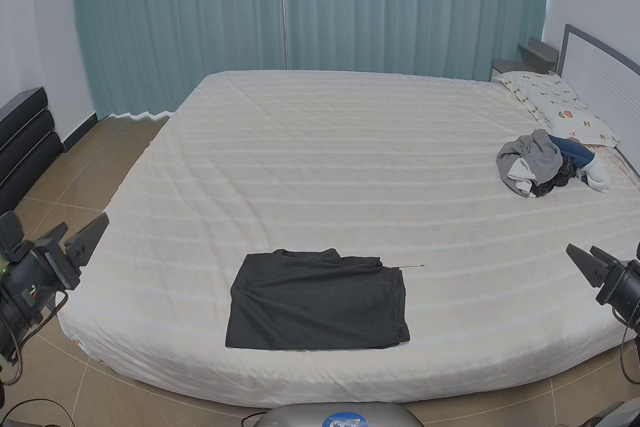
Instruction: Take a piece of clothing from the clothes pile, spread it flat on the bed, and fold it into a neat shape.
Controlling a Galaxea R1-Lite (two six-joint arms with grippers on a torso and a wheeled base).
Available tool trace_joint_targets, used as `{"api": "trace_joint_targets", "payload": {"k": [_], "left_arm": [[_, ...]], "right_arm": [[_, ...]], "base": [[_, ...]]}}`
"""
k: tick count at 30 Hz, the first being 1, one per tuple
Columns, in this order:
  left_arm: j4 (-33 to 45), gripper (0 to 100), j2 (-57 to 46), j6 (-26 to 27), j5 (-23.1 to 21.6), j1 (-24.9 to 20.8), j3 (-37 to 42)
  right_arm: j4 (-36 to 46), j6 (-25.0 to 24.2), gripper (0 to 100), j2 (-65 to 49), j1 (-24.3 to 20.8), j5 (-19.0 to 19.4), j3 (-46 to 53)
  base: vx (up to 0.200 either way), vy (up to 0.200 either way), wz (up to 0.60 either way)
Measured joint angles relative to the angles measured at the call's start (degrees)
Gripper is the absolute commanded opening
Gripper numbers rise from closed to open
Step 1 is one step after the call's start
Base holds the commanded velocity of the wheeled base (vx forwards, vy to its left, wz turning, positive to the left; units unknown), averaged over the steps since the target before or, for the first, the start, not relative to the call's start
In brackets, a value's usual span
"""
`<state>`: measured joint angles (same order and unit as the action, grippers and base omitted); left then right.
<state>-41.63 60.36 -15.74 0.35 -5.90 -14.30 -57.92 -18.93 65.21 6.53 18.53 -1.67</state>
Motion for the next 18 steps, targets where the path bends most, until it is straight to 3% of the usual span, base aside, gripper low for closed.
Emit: {"api": "trace_joint_targets", "payload": {"k": [13, 18], "left_arm": [[32.0, 100, -32.4, 13.1, 2.3, 0.4, -0.2], [40.9, 100, -42.1, 16.1, 3.3, 1.7, -1.2]], "right_arm": [[41.7, 11.9, 100, -36.9, -1.3, -0.5, -4.0], [55.3, 17.9, 100, -50.6, -3.3, -3.0, -5.4]], "base": [[0.000, 0.000, 0.00], [0.000, 0.000, 0.00]]}}
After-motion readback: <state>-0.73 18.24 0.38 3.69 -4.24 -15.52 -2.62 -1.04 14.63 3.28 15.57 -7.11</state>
